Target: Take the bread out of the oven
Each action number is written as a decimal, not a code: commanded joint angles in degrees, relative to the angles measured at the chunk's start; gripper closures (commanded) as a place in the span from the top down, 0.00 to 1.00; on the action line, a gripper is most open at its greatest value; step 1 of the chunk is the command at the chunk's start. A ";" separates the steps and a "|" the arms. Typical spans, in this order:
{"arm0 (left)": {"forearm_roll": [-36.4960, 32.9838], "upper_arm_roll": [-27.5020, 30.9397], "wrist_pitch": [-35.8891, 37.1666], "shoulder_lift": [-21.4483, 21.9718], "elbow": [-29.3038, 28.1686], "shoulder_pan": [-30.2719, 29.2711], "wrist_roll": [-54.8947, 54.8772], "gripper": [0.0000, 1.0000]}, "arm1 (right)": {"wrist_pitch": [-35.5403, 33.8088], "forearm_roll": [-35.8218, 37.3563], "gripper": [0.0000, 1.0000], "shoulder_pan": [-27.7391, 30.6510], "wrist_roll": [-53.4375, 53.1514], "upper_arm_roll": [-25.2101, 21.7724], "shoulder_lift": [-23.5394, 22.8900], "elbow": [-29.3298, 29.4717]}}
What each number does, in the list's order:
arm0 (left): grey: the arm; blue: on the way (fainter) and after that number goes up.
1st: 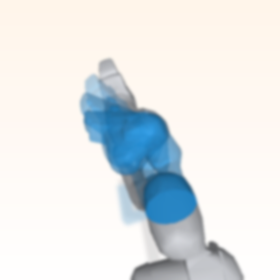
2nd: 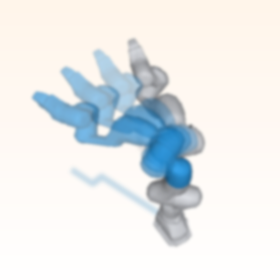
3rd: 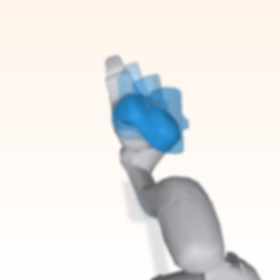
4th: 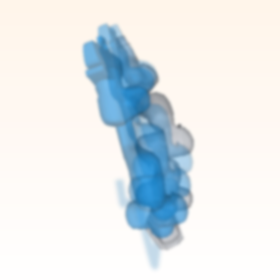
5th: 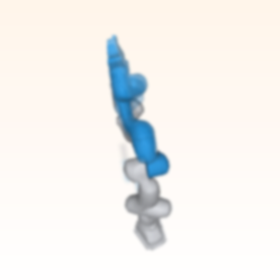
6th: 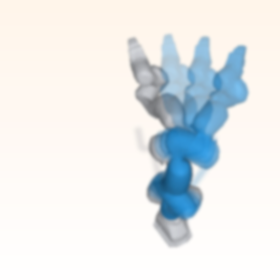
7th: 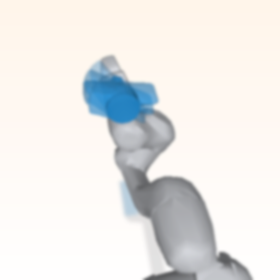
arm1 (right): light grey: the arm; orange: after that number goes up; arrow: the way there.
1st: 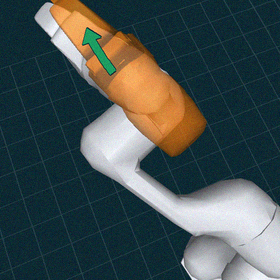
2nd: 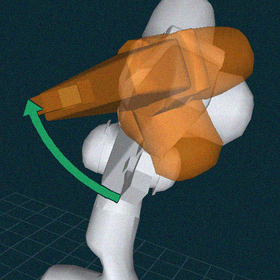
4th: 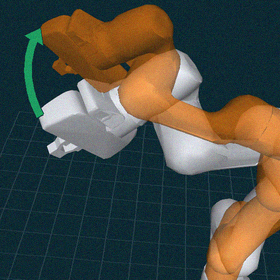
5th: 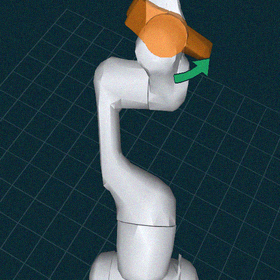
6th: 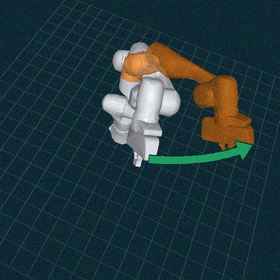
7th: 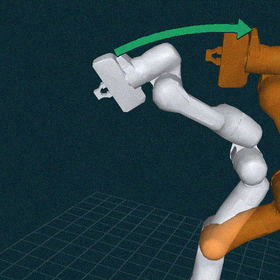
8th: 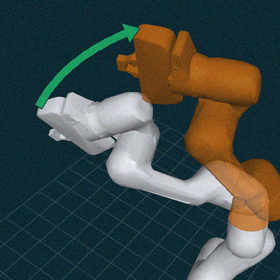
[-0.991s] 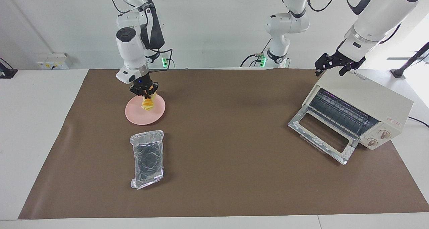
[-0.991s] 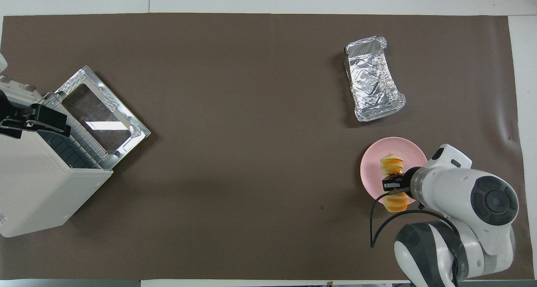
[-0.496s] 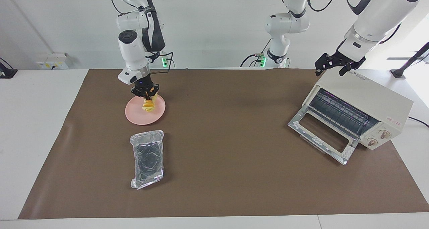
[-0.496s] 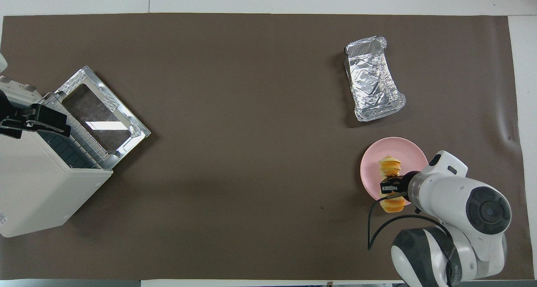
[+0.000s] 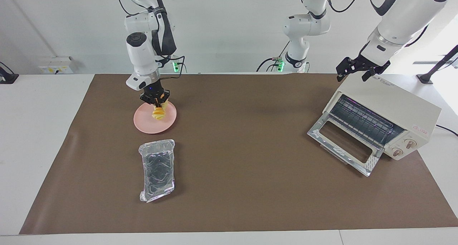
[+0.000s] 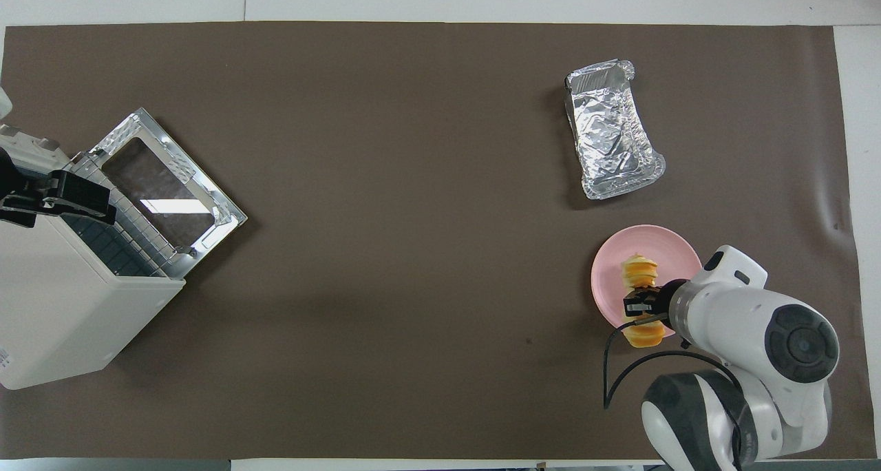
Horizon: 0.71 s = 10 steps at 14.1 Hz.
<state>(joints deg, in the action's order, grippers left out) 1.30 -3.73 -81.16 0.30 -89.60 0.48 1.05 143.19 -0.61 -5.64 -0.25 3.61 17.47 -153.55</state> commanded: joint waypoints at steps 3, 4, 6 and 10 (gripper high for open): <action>0.02 0.12 -0.14 1.37 -1.37 -0.04 -0.52 1.00 | -0.19 -0.97 1.00 0.72 1.83 0.09 -1.56 2.55; 0.02 0.12 -0.14 1.37 -1.37 -0.04 -0.52 1.00 | -0.71 -0.97 1.00 0.72 1.83 0.09 -1.83 3.16; 0.02 0.12 -0.14 1.37 -1.37 -0.04 -0.52 1.00 | -3.51 -0.97 1.00 0.80 1.83 0.00 -2.26 5.61; 0.02 0.12 -0.14 1.37 -1.37 -0.04 -0.52 1.00 | -15.27 -0.89 1.00 1.24 4.88 -0.09 -3.32 16.84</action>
<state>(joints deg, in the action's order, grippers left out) 1.30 -3.73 -81.16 0.30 -89.60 0.48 1.05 133.69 -0.62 -5.61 0.68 3.50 16.10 -143.90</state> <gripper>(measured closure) 0.000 0.000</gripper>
